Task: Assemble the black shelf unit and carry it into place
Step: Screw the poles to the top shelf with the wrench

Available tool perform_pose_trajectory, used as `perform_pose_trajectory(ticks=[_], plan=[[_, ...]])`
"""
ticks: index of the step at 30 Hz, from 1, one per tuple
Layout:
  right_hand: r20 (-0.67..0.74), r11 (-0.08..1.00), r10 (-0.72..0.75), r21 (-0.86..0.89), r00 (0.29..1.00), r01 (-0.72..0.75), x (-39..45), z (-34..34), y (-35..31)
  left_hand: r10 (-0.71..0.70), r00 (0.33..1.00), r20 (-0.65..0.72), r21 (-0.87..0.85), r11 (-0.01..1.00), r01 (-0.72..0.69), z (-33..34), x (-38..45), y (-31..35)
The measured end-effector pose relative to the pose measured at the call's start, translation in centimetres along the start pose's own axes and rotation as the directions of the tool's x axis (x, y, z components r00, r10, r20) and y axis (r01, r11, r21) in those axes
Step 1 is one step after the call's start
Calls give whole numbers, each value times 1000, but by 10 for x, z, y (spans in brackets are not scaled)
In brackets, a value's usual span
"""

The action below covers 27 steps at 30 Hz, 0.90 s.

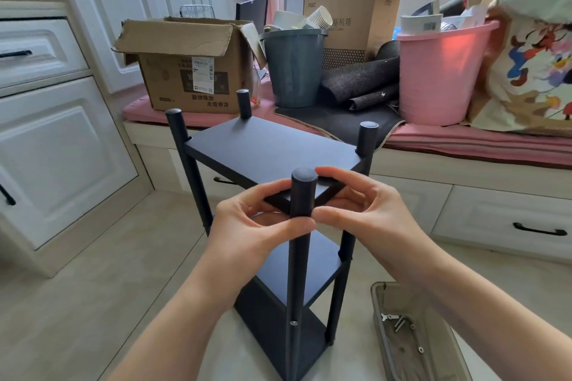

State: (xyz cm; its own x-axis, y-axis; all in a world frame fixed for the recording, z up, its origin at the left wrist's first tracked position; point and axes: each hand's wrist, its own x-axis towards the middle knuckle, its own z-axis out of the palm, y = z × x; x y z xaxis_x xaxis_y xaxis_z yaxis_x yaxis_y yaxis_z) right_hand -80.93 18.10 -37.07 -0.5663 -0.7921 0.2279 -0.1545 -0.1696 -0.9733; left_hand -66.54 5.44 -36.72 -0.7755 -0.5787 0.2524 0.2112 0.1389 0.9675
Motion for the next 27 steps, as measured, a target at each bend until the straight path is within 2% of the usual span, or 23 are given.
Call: perform_pose_trajectory(ticks=[3,8,10,13,15,18,23,27], plan=[[-5,997,43,66,999,-43,-1,-3,2,7,1000,-5,-19,1000,-7,2,-1,1],[-133,916,235,362,963,-173,1,-4,1,-4,1000,-26,-25,1000,4,1,-1,0],[-80,827,356,490,931,-274,5,-3,0,-10,999,-34,-40,999,9,1,0,0],[63,632,470,672,881,-385,14,-2,-1,-18,999,-36,-50,999,16,3,0,0],[116,536,474,748,873,-390,21,0,-3,-23,999,-40,-51,998,21,4,0,0],[141,464,453,806,880,-368,29,7,-2,-33,999,-42,-55,998,31,4,0,-1],[101,524,406,788,908,-322,39,24,-3,-30,999,-44,-25,999,29,2,0,-2],[82,487,392,826,916,-283,40,30,-4,-30,998,-51,-8,1000,29,-2,1,-3]])
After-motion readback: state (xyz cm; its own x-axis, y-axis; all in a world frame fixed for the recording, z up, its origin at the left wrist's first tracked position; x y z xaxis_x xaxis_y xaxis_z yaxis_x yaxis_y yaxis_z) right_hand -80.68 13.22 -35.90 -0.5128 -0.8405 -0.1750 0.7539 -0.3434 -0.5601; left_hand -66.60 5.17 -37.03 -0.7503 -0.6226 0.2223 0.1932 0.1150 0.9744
